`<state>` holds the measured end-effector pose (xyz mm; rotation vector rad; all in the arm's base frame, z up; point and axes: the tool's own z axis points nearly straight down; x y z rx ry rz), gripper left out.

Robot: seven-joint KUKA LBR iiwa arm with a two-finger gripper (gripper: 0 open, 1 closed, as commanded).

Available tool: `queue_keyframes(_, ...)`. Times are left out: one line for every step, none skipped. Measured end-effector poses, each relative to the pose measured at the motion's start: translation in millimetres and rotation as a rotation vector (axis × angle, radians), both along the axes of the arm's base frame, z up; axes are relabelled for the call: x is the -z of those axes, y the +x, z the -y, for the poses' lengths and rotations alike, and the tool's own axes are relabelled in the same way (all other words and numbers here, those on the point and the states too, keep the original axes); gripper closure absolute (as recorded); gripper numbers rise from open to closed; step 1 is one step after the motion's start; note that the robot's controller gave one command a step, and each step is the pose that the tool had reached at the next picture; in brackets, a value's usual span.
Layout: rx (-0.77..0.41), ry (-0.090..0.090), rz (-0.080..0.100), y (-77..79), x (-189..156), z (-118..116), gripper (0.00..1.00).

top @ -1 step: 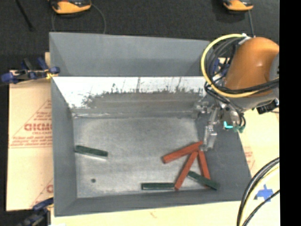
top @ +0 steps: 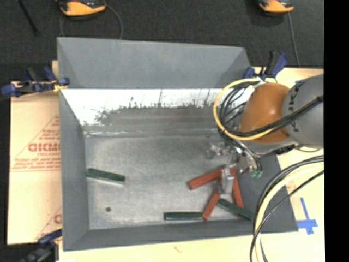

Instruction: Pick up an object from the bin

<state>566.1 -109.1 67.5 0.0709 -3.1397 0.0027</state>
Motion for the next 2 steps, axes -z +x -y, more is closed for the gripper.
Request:
queue_keyframes(-0.003, 0.000, 0.010, 3.2, -6, -1, 1.00)
queue_keyframes(-0.014, -0.003, 0.014, 17.7, -148, -2, 1.00)
